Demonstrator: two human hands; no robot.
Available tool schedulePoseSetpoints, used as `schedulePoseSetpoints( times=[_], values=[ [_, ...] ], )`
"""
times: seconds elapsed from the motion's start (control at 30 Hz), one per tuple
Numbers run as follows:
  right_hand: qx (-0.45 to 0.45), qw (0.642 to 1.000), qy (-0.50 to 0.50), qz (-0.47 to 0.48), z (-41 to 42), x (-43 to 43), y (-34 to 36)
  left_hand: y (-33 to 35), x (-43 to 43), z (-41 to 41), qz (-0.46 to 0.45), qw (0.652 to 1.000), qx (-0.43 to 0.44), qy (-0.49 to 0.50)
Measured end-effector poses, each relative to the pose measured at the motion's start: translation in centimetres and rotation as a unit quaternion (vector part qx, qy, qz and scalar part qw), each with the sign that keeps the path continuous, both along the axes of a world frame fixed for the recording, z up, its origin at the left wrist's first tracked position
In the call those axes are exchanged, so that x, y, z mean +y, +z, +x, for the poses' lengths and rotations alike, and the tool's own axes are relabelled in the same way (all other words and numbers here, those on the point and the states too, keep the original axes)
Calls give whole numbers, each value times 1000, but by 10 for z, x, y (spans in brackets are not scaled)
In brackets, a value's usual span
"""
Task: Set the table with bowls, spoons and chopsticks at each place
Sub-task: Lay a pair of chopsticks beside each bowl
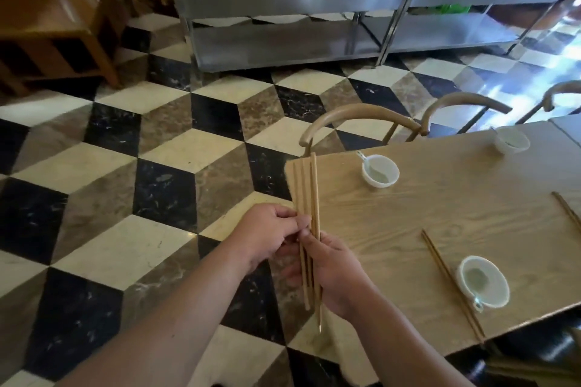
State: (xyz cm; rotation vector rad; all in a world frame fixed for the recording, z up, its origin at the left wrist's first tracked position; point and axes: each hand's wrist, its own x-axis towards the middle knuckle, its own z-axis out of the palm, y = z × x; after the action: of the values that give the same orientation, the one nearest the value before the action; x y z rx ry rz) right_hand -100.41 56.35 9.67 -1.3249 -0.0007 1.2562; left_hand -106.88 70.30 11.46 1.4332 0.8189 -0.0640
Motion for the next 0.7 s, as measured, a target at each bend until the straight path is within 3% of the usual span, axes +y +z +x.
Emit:
schedulePoseSetpoints(
  times=[0.13, 0.33, 0.5, 0.7],
  values=[
    [-6, 1000, -5, 2, -20, 55, 10, 12, 57, -23, 14, 999, 1, 36],
    [-44, 992, -107, -50, -1, 94, -6, 23, 118, 0, 44, 998, 5, 53],
    [-65, 977, -200, -41, 43, 116, -6, 25, 134, 57, 127, 986, 39, -101],
    [-72, 955, -287, 25, 128, 148, -19, 12, 158, 161, 246, 921, 55, -298]
  ],
)
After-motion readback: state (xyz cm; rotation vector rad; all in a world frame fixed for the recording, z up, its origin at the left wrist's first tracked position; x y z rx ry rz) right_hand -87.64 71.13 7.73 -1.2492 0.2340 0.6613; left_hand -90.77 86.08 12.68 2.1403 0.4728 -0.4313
